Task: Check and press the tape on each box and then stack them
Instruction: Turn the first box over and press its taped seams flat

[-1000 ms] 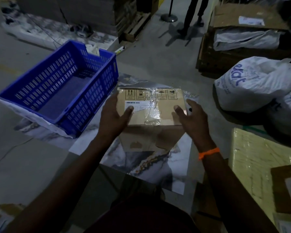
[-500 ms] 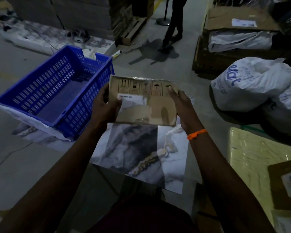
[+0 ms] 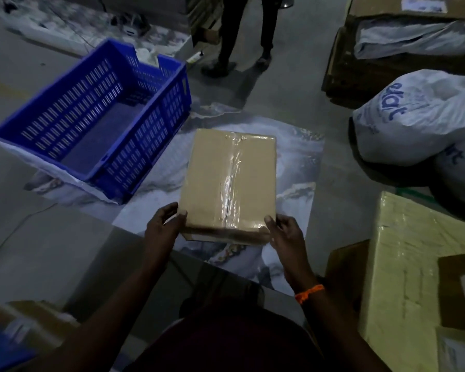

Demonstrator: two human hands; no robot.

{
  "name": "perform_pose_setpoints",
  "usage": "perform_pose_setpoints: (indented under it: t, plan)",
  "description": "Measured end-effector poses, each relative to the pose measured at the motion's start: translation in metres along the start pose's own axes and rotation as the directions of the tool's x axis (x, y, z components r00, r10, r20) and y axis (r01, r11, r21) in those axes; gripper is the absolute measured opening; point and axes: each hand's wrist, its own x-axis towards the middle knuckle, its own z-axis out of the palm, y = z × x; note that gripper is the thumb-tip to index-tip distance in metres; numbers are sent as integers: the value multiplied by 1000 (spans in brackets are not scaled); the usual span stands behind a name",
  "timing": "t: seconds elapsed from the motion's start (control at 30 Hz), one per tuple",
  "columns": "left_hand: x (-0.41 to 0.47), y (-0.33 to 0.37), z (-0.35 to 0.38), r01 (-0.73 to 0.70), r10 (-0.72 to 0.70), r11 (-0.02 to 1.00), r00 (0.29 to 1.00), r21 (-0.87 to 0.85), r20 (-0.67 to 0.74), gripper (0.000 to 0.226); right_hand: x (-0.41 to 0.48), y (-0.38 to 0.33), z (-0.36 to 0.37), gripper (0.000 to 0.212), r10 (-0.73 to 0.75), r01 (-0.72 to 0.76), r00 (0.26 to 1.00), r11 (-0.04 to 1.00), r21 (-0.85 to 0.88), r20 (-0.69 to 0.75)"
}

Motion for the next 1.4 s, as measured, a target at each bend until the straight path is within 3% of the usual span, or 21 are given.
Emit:
perform_pose_setpoints:
  t: [0.1,0.2,0.3,0.53,0.7,0.9,1.07,1.17,1.4]
  plan:
    - [-3,-4,6,-2,2,1000,1000,4,17,38,7,18,-4,38,19,-21,996,1000,23,92]
    - [0,-4,15,19,-18,999,1000,-33,16,41,18,13,-5,48,101,-105,969,995,5,225]
    - [4,-2,28,18,-20,999,999,-36,-44,41,36,6,-2,58,10,-15,947,1000,13,322]
    - [57,30,37,-70,69,998,992,-3,-105,54,86,-30,19,66,-75,70,945,997,28,318]
    - [138,65,30,-71,72,997,995,19,-67,47,123,-51,63,76,-96,103,958,995,-12,271]
    - [209,91,11,-70,70,996,998,63,1,45,157,-75,121,72,-143,156,977,985,-70,156]
    - [246,93,-5,-79,72,988,996,134,51,55,168,-79,153,73,-143,151,984,985,-78,108]
    - [245,89,0,-55,58,996,998,75,-40,44,169,-82,160,68,-142,145,988,989,-42,59]
    - [238,71,-3,-25,16,996,994,-87,-111,54,174,-83,169,69,-116,121,990,991,-64,77]
